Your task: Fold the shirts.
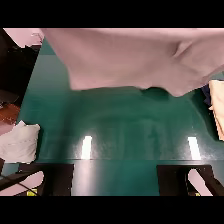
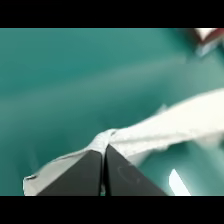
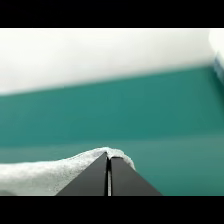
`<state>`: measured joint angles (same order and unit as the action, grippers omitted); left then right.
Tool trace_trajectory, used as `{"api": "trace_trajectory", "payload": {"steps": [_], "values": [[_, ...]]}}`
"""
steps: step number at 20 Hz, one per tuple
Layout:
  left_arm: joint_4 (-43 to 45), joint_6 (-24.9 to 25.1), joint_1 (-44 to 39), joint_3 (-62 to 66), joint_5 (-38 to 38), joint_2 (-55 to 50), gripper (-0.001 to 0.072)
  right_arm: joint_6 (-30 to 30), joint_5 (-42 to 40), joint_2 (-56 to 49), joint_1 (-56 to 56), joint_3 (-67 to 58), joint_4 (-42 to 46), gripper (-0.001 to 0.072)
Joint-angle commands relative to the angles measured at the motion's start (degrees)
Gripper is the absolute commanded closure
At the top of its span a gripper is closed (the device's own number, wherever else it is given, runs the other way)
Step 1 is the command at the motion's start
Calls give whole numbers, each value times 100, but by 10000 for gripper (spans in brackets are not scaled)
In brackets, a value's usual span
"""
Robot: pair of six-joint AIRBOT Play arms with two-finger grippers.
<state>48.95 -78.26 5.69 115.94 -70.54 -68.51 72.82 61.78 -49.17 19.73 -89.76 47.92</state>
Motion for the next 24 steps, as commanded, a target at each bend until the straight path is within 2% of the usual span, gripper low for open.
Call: {"api": "trace_trajectory", "payload": {"steps": [1, 6, 9, 12, 15, 19, 21, 24], "values": [[17, -79, 4, 601, 1093, 1023, 686, 11, -212, 315, 4, -1423, 472, 699], [22, -83, 4, 601, 1510, 2090, 686, 35, -160, 831, 4, -1928, 1333, 699], [-96, -289, 4, 608, 1196, 2269, 686, 457, -81, 1147, 15, -1797, 1694, 700], [-114, -498, 4, 140, 730, 2269, 686, 669, 389, 1106, 31, -1672, 1869, 701], [96, -599, 4, -901, 201, 2057, 686, 933, 1508, 415, 26, -1799, 1764, 701], [208, -638, 4, -2358, -627, 1172, 686, 1196, 3158, -1075, -173, -1797, 1572, 701], [227, -549, 2, -3027, -804, 562, 686, 1248, 3495, -1812, -518, -1495, 1722, 701], [400, -527, 0, -3729, -741, -509, 686, 1248, 3567, -2927, -1025, -925, 1923, 701]]}}
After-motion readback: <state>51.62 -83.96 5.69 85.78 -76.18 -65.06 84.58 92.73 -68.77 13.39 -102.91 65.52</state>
